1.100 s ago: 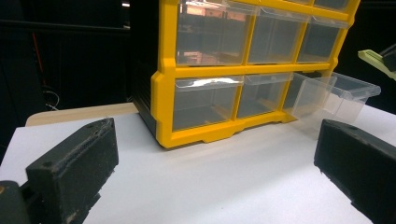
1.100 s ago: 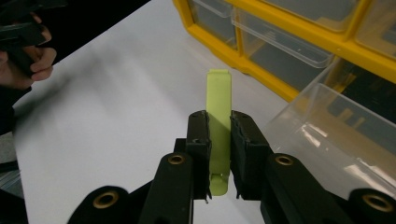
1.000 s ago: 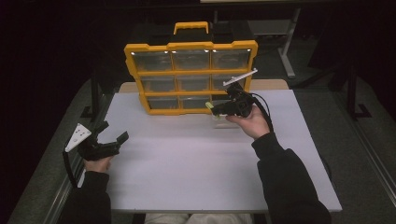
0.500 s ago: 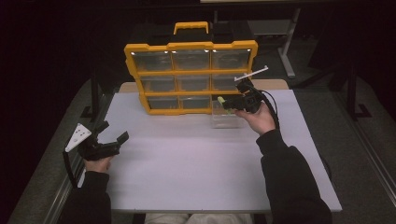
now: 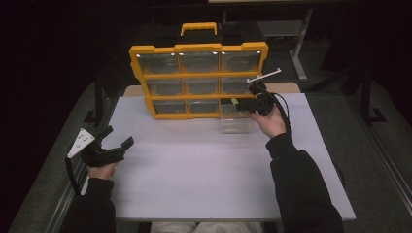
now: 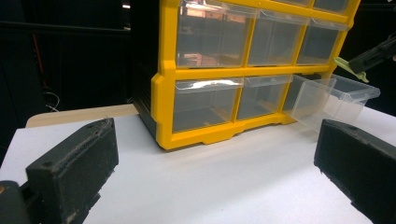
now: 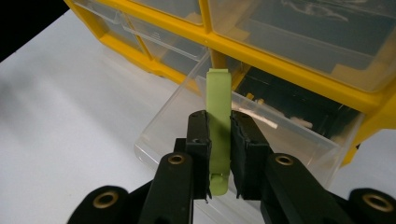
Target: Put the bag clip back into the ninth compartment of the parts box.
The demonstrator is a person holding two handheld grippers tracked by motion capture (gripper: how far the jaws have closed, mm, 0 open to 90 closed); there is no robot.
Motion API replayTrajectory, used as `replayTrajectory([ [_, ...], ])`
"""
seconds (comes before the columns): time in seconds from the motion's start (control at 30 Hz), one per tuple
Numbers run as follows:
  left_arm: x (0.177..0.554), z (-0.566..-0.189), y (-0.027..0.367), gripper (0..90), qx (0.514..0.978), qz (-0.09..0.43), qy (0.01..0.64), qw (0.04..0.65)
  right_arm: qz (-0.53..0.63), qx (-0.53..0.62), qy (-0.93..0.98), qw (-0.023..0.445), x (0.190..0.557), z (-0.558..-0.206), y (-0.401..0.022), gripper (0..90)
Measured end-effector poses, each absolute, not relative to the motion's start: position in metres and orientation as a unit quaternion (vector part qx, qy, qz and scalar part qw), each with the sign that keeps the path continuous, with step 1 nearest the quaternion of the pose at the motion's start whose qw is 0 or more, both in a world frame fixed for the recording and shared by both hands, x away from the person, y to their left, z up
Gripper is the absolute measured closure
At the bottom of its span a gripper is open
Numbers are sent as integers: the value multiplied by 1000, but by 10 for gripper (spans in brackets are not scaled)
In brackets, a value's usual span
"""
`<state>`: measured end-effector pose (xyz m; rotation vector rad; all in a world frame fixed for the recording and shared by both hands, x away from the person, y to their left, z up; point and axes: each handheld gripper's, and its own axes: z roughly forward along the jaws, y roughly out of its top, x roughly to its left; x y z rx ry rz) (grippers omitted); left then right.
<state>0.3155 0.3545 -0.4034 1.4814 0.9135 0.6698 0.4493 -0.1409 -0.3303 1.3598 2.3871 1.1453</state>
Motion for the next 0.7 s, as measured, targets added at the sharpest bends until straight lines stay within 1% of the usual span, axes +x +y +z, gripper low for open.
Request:
replayTrajectory([
  [0.1, 316, -403, 355, 0, 636, 290, 394, 597, 385, 457, 798, 83, 449, -330, -141, 759],
  [0.13, 316, -403, 355, 0, 636, 290, 393, 597, 390, 460, 794, 85, 449, -329, -141, 699],
  [0.17, 315, -403, 355, 0, 637, 290, 393, 596, 391, 465, 789, 94, 447, -327, -141, 583],
  [0.2, 316, -403, 354, 0, 637, 290, 393, 596, 391, 465, 788, 97, 446, -327, -140, 532],
  [0.23, 316, -403, 354, 0, 637, 290, 393, 596, 391, 465, 788, 97, 446, -327, -140, 532],
  [0.27, 316, -403, 354, 0, 637, 290, 393, 596, 390, 465, 788, 102, 446, -326, -139, 481],
  [0.33, 316, -404, 354, 0, 637, 289, 394, 596, 389, 464, 789, 105, 444, -326, -139, 408],
  [0.37, 316, -404, 353, 0, 637, 289, 393, 596, 395, 461, 788, 108, 442, -325, -138, 303],
  [0.4, 316, -404, 353, 0, 638, 288, 393, 596, 401, 452, 789, 107, 441, -324, -138, 224],
  [0.43, 316, -404, 353, 0, 638, 288, 393, 596, 410, 443, 791, 105, 440, -324, -138, 112],
  [0.47, 316, -404, 353, 0, 638, 288, 393, 596, 410, 443, 791, 105, 440, -324, -138, 112],
  [0.53, 316, -404, 353, 0, 639, 288, 393, 595, 420, 432, 788, 131, 435, -322, -137, 15],
  [0.6, 316, -404, 353, 0, 639, 288, 393, 595, 420, 430, 788, 134, 434, -321, -137, 0],
  [0.7, 316, -404, 353, 0, 639, 287, 393, 596, 436, 420, 785, 129, 433, -322, -140, 0],
])
